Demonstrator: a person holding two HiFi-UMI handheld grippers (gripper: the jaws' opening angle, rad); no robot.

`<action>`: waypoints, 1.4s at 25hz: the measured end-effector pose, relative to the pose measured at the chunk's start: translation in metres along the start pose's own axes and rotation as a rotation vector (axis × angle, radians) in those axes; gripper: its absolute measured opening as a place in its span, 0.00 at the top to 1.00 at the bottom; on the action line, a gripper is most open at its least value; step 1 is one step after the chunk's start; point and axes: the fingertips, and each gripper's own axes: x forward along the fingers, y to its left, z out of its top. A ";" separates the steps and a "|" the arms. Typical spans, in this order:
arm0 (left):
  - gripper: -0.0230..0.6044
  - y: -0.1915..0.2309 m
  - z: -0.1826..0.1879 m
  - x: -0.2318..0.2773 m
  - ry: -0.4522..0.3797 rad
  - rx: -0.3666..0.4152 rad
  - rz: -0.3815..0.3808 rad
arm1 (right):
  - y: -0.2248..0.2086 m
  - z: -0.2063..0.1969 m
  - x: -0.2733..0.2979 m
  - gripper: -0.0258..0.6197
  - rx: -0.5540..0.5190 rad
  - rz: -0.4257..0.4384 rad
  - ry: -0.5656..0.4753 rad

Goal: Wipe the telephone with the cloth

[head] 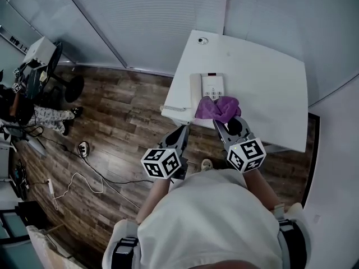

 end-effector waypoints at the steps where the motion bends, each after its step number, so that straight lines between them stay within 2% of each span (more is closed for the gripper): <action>1: 0.93 0.002 0.006 0.008 -0.003 -0.004 0.001 | -0.006 0.003 0.007 0.78 -0.002 0.004 0.002; 6: 0.93 0.010 0.018 0.036 -0.015 -0.018 0.018 | -0.031 0.007 0.032 0.78 -0.015 0.032 0.016; 19: 0.93 0.034 0.016 0.033 -0.018 -0.073 0.088 | -0.049 0.009 0.070 0.78 -0.064 0.052 0.039; 27: 0.93 0.054 0.021 0.052 0.024 -0.059 0.078 | -0.072 -0.003 0.111 0.78 -0.068 0.008 0.081; 35: 0.93 0.074 0.032 0.071 0.069 -0.049 0.052 | -0.095 -0.004 0.155 0.78 -0.057 -0.061 0.081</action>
